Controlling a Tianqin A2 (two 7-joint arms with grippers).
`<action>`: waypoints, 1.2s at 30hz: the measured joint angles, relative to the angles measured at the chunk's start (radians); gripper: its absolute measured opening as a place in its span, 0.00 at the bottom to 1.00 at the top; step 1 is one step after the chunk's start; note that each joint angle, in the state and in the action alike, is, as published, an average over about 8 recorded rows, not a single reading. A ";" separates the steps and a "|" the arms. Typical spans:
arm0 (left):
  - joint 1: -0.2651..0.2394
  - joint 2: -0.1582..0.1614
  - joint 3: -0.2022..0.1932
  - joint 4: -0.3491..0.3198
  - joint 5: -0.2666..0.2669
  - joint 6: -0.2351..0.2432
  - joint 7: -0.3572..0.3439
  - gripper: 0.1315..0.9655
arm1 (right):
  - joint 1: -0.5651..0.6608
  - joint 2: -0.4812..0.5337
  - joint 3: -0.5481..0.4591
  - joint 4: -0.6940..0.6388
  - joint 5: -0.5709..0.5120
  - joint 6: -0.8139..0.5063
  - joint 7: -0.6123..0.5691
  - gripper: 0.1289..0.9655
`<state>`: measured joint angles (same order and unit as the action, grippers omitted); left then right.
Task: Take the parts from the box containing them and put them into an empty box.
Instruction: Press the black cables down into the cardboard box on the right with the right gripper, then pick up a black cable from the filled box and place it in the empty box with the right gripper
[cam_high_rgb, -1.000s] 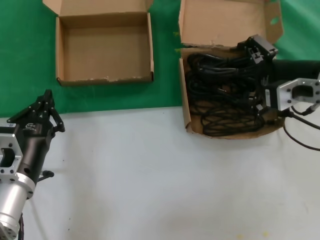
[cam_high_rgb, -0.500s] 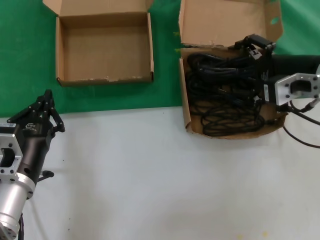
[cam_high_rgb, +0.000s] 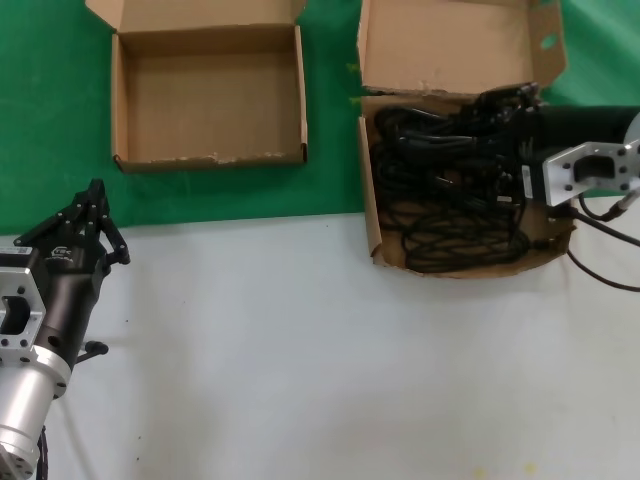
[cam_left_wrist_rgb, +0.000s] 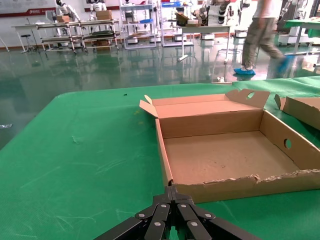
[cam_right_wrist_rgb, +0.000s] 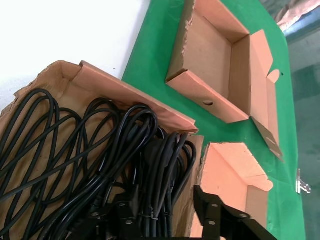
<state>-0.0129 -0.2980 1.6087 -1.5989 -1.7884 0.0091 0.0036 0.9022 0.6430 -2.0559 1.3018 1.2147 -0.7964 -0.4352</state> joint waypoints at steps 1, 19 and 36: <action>0.000 0.000 0.000 0.000 0.000 0.000 0.000 0.02 | 0.002 -0.003 -0.002 -0.005 -0.001 0.000 -0.001 0.46; 0.000 0.000 0.000 0.000 0.000 0.000 0.000 0.02 | 0.031 -0.035 -0.017 -0.083 -0.005 0.000 -0.007 0.12; 0.000 0.000 0.000 0.000 0.000 0.000 0.000 0.02 | -0.024 0.075 0.064 0.225 -0.028 -0.049 0.206 0.06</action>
<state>-0.0129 -0.2980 1.6087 -1.5989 -1.7884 0.0091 0.0036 0.8780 0.7179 -1.9922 1.5273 1.1870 -0.8457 -0.2290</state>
